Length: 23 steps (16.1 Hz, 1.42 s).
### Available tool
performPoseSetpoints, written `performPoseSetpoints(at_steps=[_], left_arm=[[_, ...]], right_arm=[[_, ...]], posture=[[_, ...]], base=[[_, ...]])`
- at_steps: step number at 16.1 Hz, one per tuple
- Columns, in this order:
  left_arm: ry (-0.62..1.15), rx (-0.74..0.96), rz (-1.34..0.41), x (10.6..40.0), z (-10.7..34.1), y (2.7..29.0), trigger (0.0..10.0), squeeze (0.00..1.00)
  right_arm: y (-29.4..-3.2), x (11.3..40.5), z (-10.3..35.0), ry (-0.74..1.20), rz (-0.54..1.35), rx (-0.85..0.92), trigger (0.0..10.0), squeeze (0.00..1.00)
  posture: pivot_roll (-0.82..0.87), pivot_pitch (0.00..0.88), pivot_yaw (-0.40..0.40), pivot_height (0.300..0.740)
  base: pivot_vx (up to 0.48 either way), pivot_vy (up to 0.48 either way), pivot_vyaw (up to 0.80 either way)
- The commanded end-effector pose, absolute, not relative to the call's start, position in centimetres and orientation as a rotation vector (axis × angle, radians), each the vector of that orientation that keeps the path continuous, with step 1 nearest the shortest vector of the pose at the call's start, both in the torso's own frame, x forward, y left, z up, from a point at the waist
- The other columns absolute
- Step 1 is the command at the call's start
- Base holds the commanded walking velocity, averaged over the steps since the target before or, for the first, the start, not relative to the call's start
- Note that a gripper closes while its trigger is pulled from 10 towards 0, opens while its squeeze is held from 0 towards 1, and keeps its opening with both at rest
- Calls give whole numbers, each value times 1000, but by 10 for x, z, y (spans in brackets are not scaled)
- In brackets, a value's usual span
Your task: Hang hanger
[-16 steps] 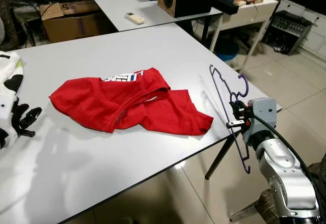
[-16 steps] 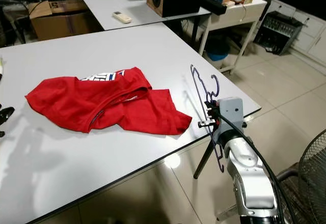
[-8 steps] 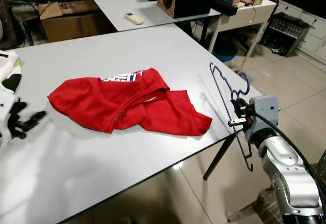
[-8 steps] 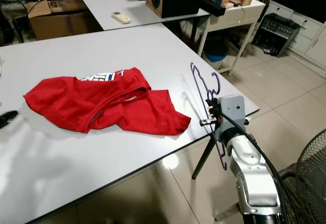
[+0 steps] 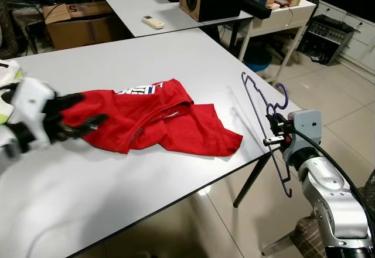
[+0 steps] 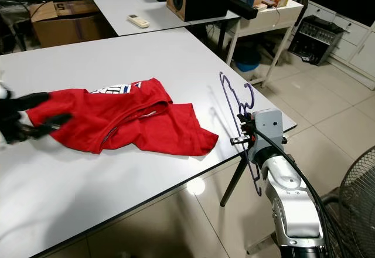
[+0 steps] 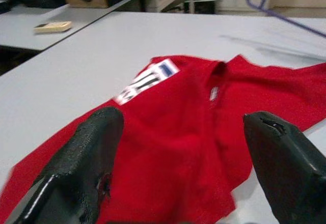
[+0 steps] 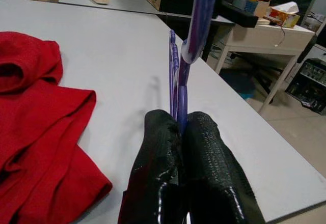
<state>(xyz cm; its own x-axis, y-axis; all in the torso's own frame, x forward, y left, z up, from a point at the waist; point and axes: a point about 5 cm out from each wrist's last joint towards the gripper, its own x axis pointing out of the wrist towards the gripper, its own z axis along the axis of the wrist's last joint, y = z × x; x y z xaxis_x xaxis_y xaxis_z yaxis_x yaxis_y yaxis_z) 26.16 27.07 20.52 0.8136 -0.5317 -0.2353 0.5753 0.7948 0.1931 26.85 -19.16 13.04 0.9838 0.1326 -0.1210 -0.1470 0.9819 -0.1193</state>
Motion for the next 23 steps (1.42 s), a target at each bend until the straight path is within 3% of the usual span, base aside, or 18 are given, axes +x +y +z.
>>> performPoseSetpoints(at_steps=[1, 4, 5, 8, 14, 23], left_arm=[[155, 288, -614, 266, 207, 258, 10000, 1000], [148, 318, -557, 267, 201, 253, 10000, 1000], [124, 306, -542, 264, 201, 248, 10000, 0], [92, 327, -529, 259, 206, 235, 10000, 0], [63, 356, -514, 247, 224, 224, 10000, 0], [121, 354, -548, 240, 214, 213, 10000, 0]], right_arm=[[-196, 269, 134, 113, 125, -121, 10000, 0], [-197, 265, 141, 91, 117, -103, 10000, 0], [-200, 263, 146, 61, 107, -68, 10000, 0], [-205, 259, 160, -8, 91, -5, 10000, 0], [-212, 247, 180, -46, 99, 20, 10000, 0], [-212, 246, 187, -43, 106, 16, 10000, 0]], posture=[[-44, 0, -49, 740], [-63, 0, -67, 740], [-69, 0, -81, 740], [-79, 0, -96, 740], [-102, 115, -128, 740], [-120, 122, -131, 740]], base=[[0, 0, 0], [0, 0, 0], [0, 0, 0], [0, 0, 0], [0, 0, 0], [0, 0, 0]])
